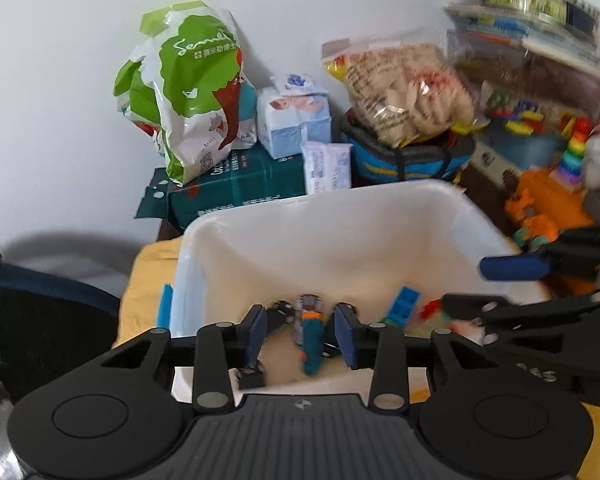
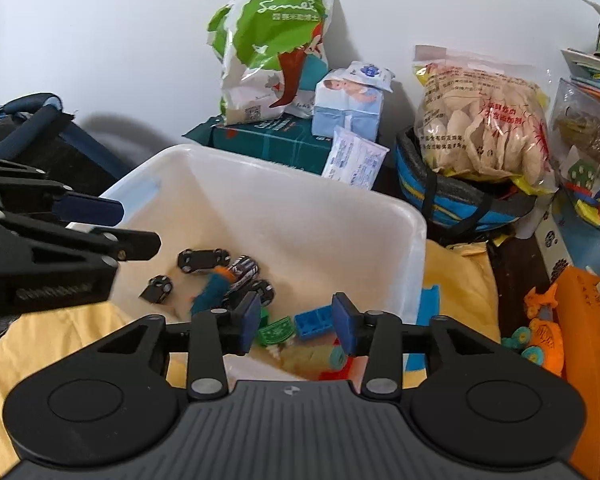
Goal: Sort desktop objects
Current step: 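Move both grippers back down toward the last toys on the cloth, then grasp the red cube with the right gripper while the left grasps the black car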
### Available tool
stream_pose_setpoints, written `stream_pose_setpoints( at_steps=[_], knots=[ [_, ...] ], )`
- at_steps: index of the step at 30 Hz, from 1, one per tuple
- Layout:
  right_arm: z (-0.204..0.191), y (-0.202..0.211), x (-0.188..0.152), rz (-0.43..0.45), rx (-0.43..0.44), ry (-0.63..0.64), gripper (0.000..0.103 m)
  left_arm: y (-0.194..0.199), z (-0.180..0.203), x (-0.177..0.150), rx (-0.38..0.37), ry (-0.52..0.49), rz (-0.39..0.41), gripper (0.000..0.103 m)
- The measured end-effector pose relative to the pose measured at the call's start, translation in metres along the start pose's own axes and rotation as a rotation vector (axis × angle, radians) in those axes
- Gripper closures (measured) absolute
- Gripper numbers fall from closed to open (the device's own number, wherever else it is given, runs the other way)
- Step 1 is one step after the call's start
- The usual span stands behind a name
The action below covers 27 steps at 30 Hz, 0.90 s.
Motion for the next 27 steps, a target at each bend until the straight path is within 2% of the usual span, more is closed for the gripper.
stream_pose_setpoints(
  at_steps=[1,6,9,12,15,20,22,23,27],
  knots=[
    [0.000,0.003,-0.002,0.008,0.001,0.007,0.049,0.007,0.001,-0.003,-0.014,0.010,0.006,0.060],
    [0.002,0.033,-0.021,0.045,0.009,0.012,0.047,0.030,0.012,-0.032,-0.051,0.035,-0.003,0.055],
    [0.006,0.047,-0.045,0.059,0.016,-0.021,0.045,0.027,0.023,-0.056,-0.038,0.029,-0.032,0.052],
    [0.004,0.050,-0.075,0.062,0.019,-0.003,0.045,0.010,0.036,-0.082,-0.053,0.065,-0.104,0.052],
    [0.000,0.041,-0.104,0.001,0.029,-0.006,0.045,-0.014,0.051,-0.097,-0.099,0.125,-0.170,0.052],
    [-0.005,0.030,-0.133,-0.060,0.039,-0.006,0.049,-0.061,0.075,-0.108,-0.086,0.089,-0.237,0.053],
    [-0.005,0.028,-0.137,-0.064,0.037,-0.008,0.049,-0.076,0.077,-0.110,-0.076,0.074,-0.254,0.058],
    [-0.005,0.028,-0.138,-0.065,0.036,-0.008,0.049,-0.081,0.076,-0.111,-0.072,0.067,-0.255,0.072],
    [-0.008,0.020,-0.132,-0.060,0.031,0.015,0.049,-0.081,0.054,-0.113,-0.081,0.058,-0.254,0.081]
  ],
)
Point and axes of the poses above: each gripper's, at about its wrist camera, not at the fingertips, and y roughly against the way its jaws point, z to its right, x to its top, the point moved 5 cm from there along -y, roughly the way its jaws point, and after that the axes turned 1 degree about -z, right-handed, at the moved point
